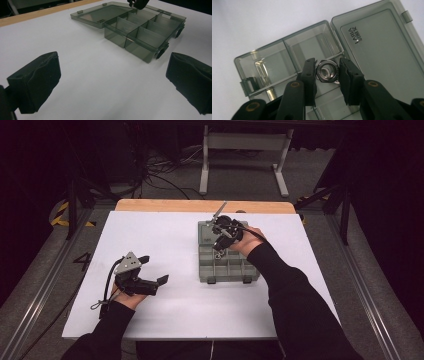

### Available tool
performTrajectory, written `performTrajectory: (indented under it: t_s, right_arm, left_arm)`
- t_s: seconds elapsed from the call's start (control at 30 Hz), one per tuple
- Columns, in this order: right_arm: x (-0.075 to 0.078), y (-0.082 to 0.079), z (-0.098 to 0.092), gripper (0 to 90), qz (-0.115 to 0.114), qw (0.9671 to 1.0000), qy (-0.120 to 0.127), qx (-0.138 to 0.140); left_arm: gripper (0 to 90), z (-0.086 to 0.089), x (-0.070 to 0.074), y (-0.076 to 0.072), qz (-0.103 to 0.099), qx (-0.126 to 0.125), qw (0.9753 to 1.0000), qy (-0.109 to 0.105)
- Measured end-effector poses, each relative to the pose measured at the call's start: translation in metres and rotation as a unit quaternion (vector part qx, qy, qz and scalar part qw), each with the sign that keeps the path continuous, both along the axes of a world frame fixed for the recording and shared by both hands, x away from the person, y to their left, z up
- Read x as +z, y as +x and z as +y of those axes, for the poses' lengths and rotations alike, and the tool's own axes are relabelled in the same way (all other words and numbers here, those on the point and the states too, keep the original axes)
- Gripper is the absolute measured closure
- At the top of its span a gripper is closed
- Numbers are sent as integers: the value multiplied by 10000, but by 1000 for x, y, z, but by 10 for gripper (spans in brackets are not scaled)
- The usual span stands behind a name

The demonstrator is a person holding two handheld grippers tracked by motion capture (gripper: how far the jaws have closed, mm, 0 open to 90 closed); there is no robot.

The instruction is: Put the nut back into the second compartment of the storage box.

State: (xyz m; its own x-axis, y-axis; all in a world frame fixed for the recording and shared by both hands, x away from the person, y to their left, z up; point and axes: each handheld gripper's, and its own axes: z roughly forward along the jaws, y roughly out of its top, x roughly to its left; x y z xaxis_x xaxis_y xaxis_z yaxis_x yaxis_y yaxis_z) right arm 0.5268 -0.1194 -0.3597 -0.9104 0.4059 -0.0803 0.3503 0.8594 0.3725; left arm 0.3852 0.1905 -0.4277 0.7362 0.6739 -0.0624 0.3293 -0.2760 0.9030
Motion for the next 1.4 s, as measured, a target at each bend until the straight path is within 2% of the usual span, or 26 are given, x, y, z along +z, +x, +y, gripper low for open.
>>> performTrajectory:
  t_s: [0.4,0.93,1.0,1.07,1.13,1.4]
  right_arm:
    - [-25,7,-1,674,159,9996,-218,-29]
    - [-44,10,1,669,265,9987,-435,-67]
    - [-44,11,1,654,265,9986,-449,-65]
    - [-43,11,1,581,197,9989,-415,-100]
    - [-40,10,0,565,157,9990,-395,-150]
    - [-18,-1,-17,480,-154,9994,-17,-318]
  left_arm:
    - [17,-3,-2,0,-37,-53,10000,69]
    - [76,-3,-3,2,37,-187,9998,43]
    - [81,-3,-3,2,38,-180,9998,46]
    - [85,-3,-4,2,44,-184,9998,17]
    - [92,-2,-4,3,41,-193,9998,24]
    - [131,-4,-4,7,62,-205,9998,-26]
